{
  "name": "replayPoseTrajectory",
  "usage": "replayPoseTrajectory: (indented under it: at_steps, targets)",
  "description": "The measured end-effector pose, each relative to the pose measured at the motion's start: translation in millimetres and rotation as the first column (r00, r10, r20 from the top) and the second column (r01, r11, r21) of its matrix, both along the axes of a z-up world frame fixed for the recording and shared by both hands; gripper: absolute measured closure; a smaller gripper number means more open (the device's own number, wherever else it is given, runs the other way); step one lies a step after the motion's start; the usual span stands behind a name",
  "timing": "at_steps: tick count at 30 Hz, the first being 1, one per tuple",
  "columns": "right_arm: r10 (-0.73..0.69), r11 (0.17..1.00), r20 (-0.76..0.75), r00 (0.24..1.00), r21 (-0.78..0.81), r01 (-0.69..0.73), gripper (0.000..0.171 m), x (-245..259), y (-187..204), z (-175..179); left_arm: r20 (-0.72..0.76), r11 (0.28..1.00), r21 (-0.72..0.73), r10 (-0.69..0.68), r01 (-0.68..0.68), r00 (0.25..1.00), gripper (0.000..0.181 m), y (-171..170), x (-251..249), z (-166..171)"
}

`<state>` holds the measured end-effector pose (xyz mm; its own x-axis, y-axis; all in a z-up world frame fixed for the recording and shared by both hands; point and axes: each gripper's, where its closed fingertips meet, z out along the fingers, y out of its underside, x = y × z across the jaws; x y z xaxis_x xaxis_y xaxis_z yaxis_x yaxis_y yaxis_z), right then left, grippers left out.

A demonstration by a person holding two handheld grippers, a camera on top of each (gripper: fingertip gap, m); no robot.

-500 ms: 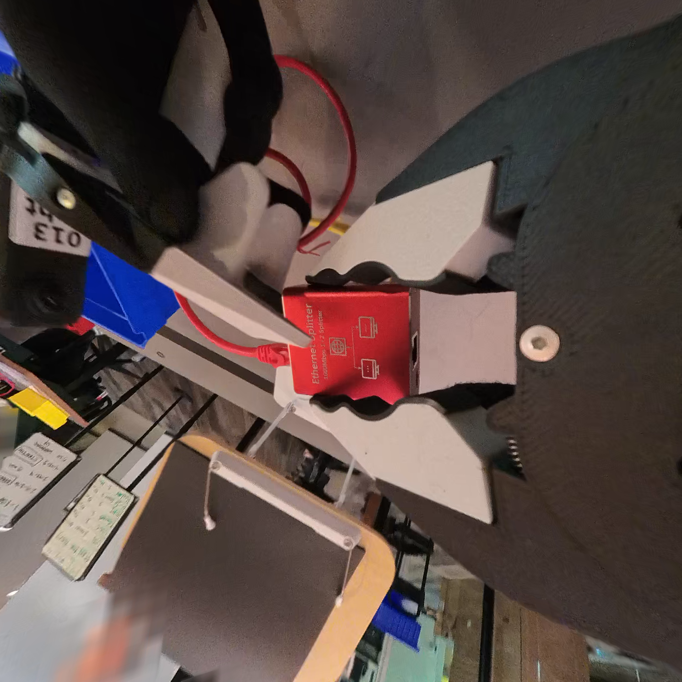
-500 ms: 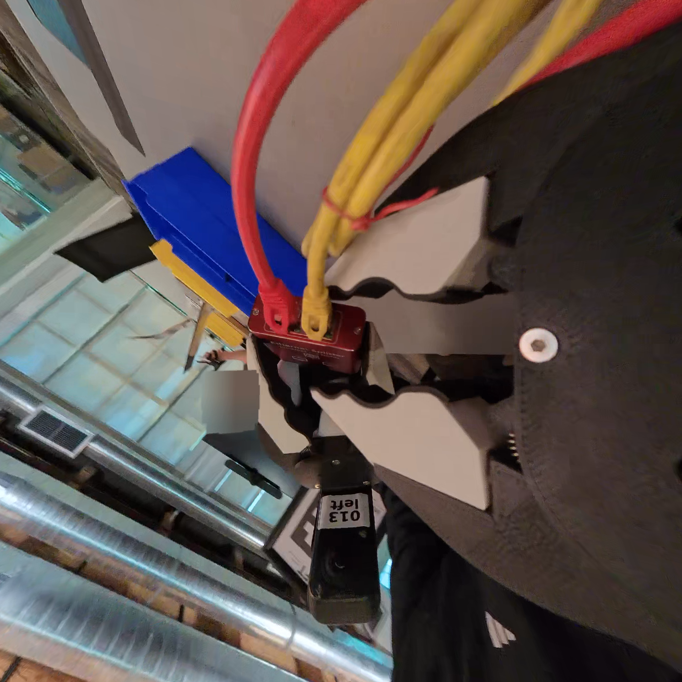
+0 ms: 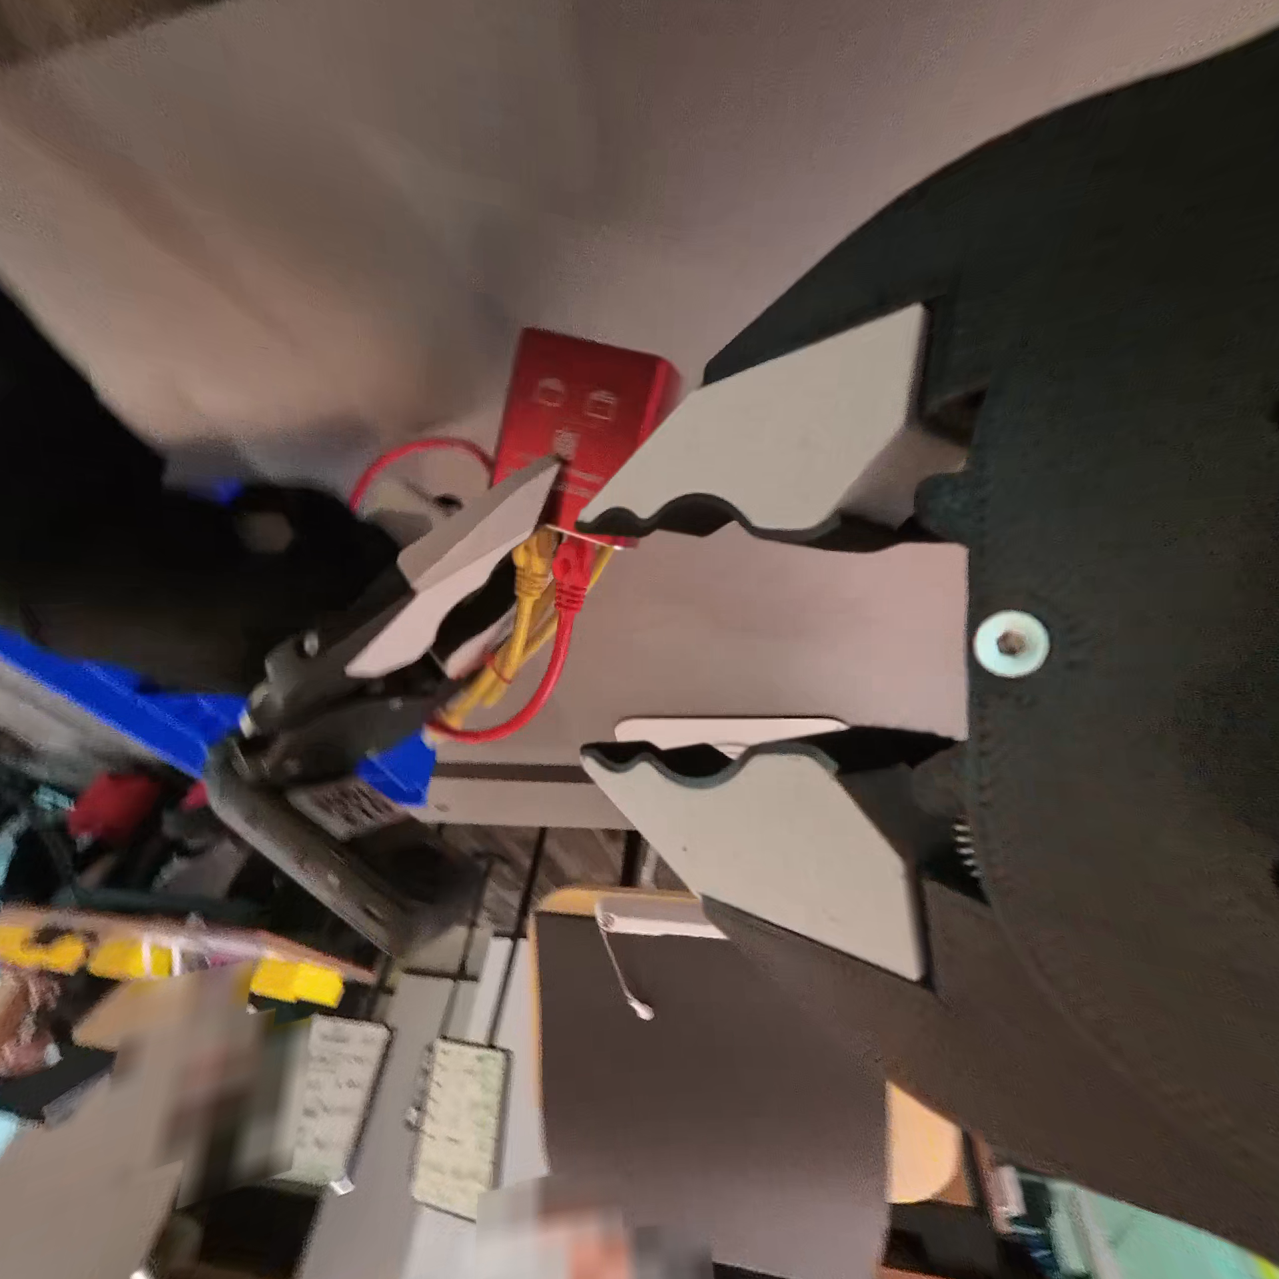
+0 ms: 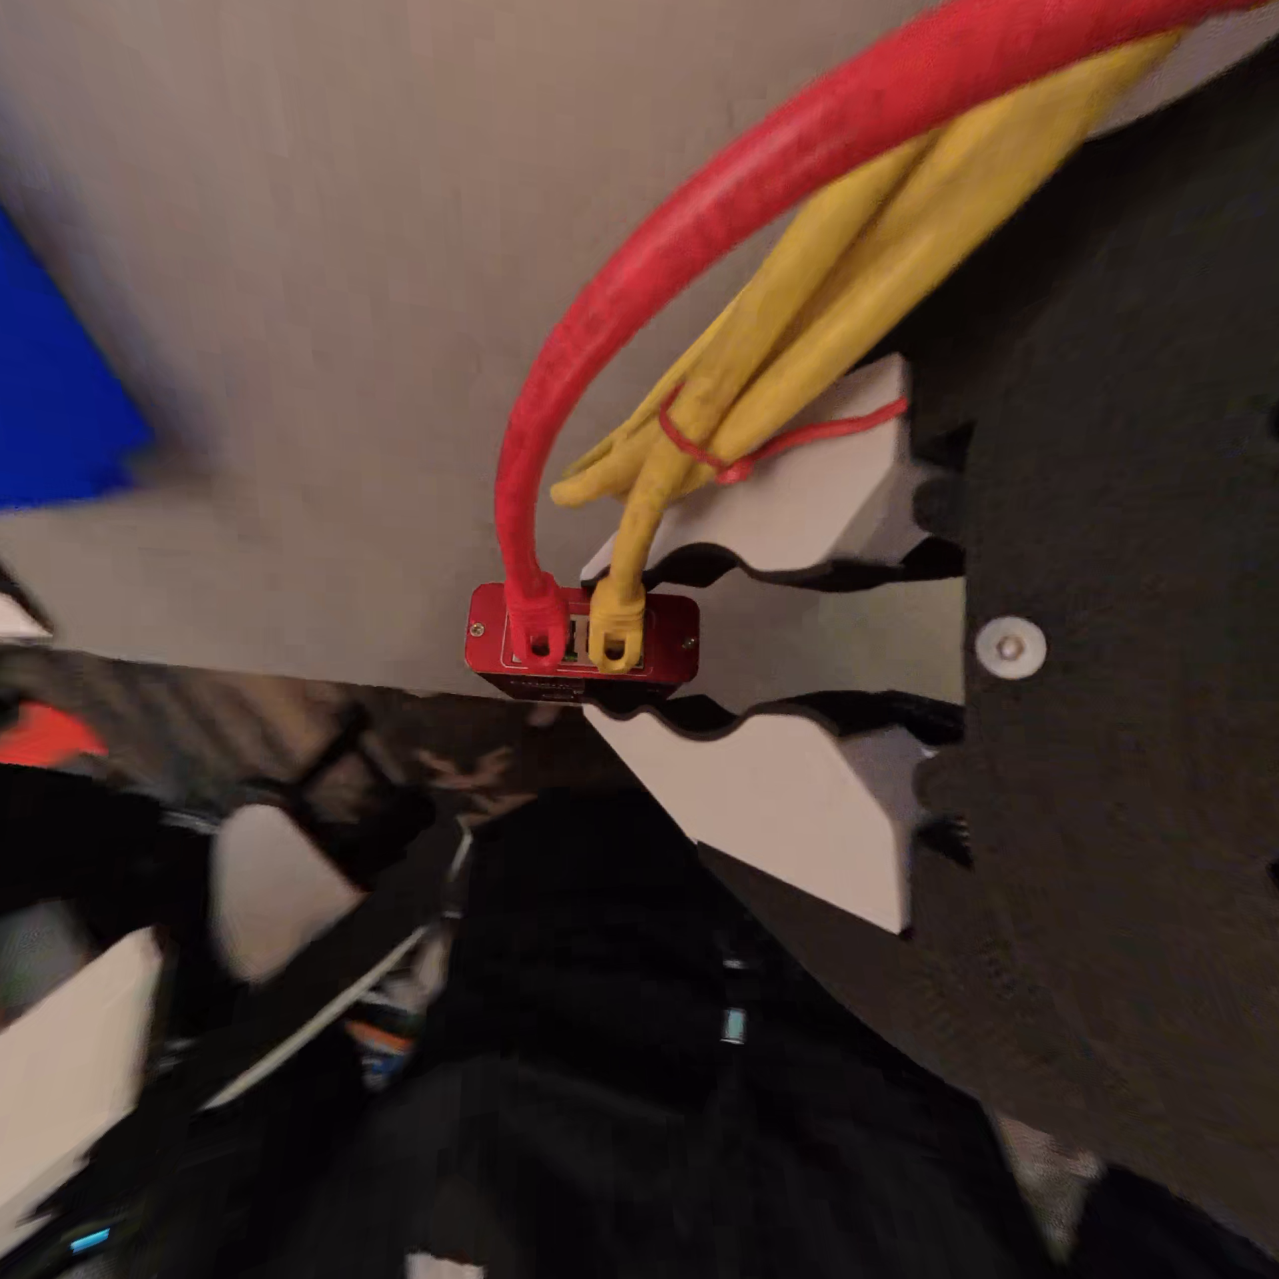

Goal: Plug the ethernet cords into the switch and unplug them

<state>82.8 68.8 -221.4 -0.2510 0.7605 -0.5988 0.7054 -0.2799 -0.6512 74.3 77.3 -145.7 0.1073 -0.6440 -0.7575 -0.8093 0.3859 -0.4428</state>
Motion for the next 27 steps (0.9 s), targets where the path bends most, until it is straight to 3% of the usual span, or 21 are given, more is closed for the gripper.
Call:
replayPoseTrajectory:
  at_steps: [1,4,8,11,13,15,16,19,22,25,27]
  targets:
    - [0.060,0.998,0.028,0.998,0.000,-0.061,0.147,4,-4,-2,-0.050,0.999,0.008,-0.044,0.044,0.998,0.125,-4,1,-3]
    - [0.218,0.975,0.082,0.973,-0.068,-0.213,0.145,14,-18,0,-0.206,0.990,0.059,-0.111,0.126,0.972,0.111,-7,4,-19]
    - [0.327,0.935,0.035,0.944,-0.158,-0.318,0.145,16,-27,14,-0.382,0.940,0.216,-0.168,0.265,0.909,0.107,-16,12,-42]
    - [0.377,0.899,-0.022,0.926,-0.230,-0.372,0.147,20,-32,26,-0.396,0.854,0.404,-0.159,0.327,0.905,0.116,-17,15,-39]
    - [0.383,0.889,-0.033,0.923,-0.259,-0.378,0.147,18,-32,28,-0.401,0.785,0.510,-0.145,0.351,0.905,0.134,-20,20,-35]
    - [0.411,0.869,-0.043,0.911,-0.283,-0.406,0.148,19,-36,29,-0.397,0.762,0.531,-0.164,0.372,0.903,0.140,-24,26,-38]
    - [0.423,0.861,-0.043,0.905,-0.292,-0.417,0.146,19,-37,29,-0.401,0.762,0.524,-0.173,0.380,0.900,0.152,-25,26,-42]
    - [0.446,0.849,-0.014,0.895,-0.309,-0.428,0.147,22,-38,22,-0.407,0.755,0.531,-0.171,0.385,0.897,0.154,-26,29,-50]
    - [0.443,0.835,0.004,0.897,-0.367,-0.410,0.146,20,-36,17,-0.405,0.797,0.490,-0.151,0.353,0.902,0.157,-23,29,-57]
    - [0.368,0.854,-0.001,0.930,-0.396,-0.339,0.138,10,-22,19,-0.358,0.842,0.467,-0.098,0.270,0.928,0.158,-11,23,-57]
    - [0.284,0.882,-0.006,0.959,-0.391,-0.264,0.122,3,-6,22,-0.328,0.869,0.453,-0.043,0.197,0.944,0.158,2,13,-57]
